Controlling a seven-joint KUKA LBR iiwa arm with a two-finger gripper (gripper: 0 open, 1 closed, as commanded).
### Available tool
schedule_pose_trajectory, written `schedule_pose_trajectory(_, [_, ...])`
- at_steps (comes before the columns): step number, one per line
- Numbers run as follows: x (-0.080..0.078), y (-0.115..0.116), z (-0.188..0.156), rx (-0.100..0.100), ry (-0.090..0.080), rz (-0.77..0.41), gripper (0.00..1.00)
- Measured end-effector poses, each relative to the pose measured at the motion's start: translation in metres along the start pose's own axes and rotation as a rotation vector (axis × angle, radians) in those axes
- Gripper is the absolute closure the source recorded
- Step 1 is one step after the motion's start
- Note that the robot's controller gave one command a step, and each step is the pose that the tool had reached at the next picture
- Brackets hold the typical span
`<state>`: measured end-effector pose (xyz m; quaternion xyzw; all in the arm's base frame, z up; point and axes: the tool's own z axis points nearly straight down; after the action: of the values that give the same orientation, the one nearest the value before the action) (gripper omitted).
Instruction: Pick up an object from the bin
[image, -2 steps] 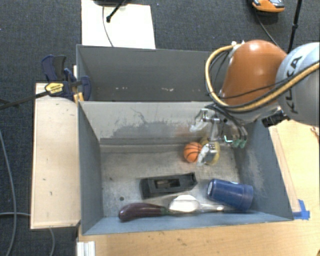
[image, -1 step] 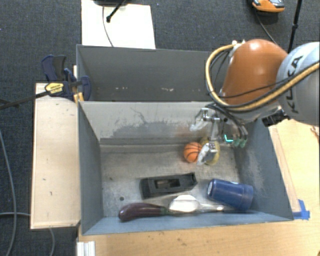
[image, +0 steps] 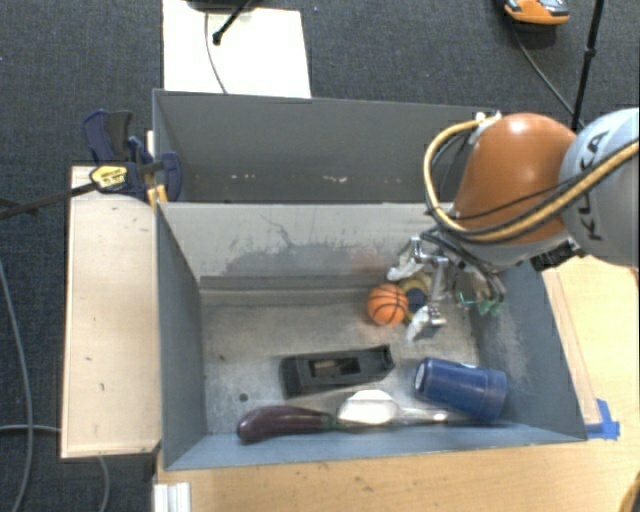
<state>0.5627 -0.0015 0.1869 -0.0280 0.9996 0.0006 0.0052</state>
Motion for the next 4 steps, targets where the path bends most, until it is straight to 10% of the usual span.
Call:
schedule_pose_trajectory(1, [-0.004,-0.024,0.041,0.001,0.008,-0.125,0.0])
schedule_pose_trajectory(2, [-0.032,-0.001,0.087,0.007,-0.088,-0.242,1.0])
schedule_pose_trajectory(4, [-0.029,-0.003,0.083,0.005,-0.085,-0.24,1.0])
